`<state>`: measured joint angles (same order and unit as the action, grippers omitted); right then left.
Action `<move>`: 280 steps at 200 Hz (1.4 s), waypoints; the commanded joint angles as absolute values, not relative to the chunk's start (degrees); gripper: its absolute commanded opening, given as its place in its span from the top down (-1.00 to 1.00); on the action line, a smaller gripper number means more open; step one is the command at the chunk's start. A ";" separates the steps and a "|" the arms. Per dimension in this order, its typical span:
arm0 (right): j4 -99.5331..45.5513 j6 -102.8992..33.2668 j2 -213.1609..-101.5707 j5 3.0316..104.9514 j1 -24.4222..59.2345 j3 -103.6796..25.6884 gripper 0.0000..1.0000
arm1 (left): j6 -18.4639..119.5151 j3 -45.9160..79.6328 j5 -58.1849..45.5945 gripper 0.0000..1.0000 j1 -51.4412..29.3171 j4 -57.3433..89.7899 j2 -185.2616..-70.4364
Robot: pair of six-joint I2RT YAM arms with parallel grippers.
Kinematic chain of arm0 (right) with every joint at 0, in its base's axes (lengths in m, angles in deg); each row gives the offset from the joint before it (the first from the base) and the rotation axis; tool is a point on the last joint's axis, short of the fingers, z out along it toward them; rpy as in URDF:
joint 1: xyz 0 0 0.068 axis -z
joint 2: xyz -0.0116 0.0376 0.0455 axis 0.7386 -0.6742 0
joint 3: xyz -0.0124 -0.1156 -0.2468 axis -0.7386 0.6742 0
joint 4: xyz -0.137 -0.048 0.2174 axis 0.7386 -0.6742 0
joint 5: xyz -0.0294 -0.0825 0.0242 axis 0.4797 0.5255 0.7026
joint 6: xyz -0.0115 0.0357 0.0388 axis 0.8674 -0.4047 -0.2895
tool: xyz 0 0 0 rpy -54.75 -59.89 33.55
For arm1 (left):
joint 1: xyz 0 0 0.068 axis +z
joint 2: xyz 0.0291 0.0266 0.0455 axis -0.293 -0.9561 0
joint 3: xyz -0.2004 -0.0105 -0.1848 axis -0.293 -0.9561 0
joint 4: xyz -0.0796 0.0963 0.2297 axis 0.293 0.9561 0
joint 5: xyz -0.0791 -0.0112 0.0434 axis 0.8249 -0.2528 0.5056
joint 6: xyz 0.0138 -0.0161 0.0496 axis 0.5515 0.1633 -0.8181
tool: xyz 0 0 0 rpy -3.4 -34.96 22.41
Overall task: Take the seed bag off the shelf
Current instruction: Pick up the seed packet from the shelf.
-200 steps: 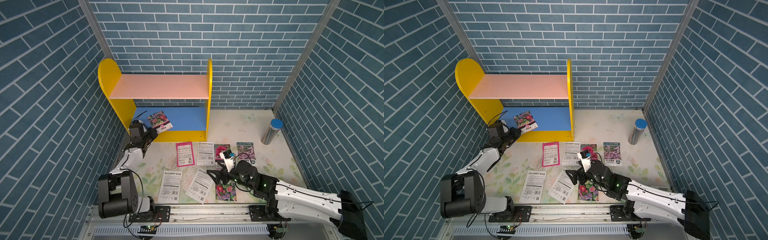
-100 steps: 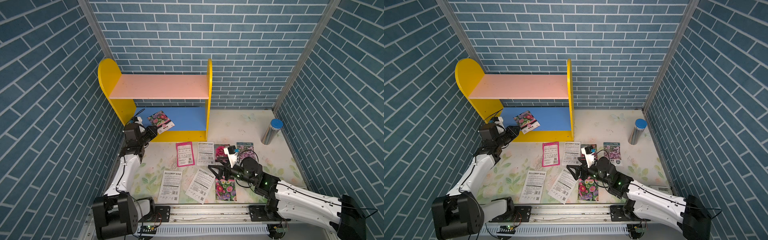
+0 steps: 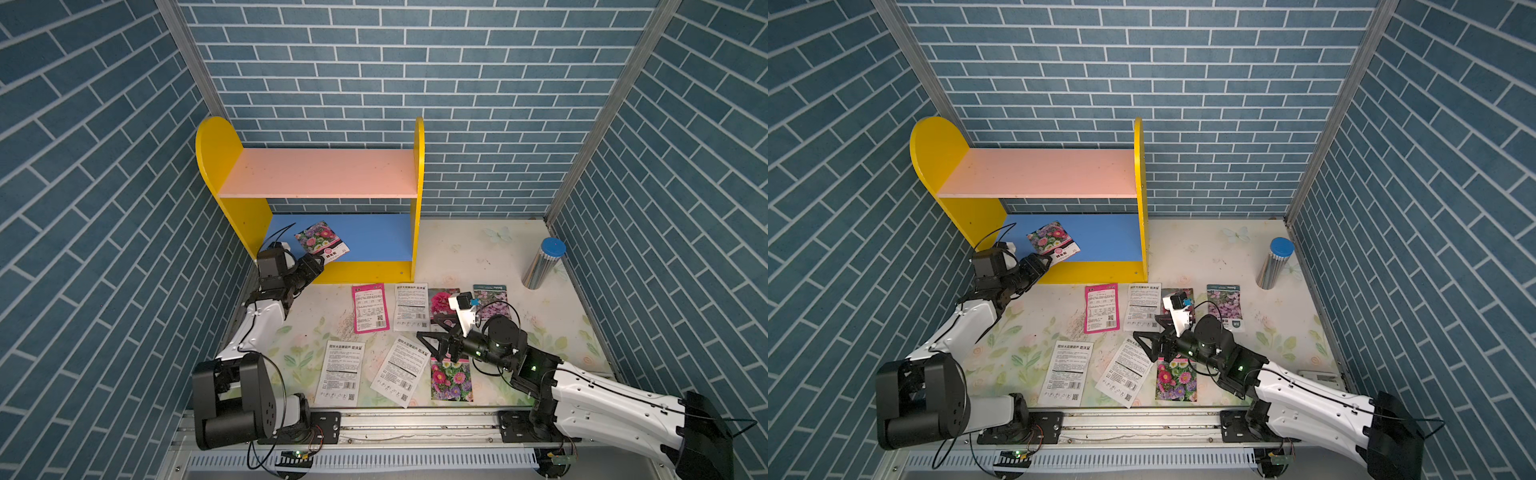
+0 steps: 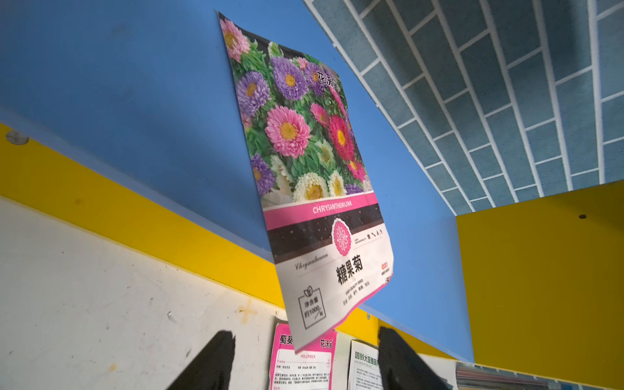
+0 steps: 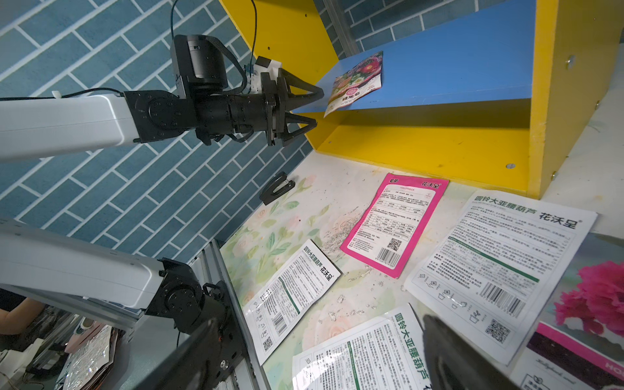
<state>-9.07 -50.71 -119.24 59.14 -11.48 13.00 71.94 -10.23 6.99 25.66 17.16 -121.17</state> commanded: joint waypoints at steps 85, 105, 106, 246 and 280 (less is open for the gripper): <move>-7.58 -52.24 -119.47 59.14 -10.27 14.13 -0.89 | 76.72 -9.42 9.78 -0.07 25.83 5.34 -130.13; -7.56 -52.24 -119.47 58.96 -10.18 14.21 -0.89 | 76.74 -9.14 9.77 0.05 25.83 5.16 -130.62; -7.60 -52.24 -119.52 58.96 -10.16 14.21 -0.89 | 76.78 -9.10 9.77 0.06 25.83 5.14 -130.63; 2.15 -58.13 -117.03 44.28 -0.82 19.27 -0.89 | 67.65 -10.24 14.81 1.00 18.39 16.54 -117.22; 6.45 -60.50 -116.60 34.71 4.00 19.27 -0.89 | 63.78 -12.86 22.50 1.00 13.43 19.00 -108.87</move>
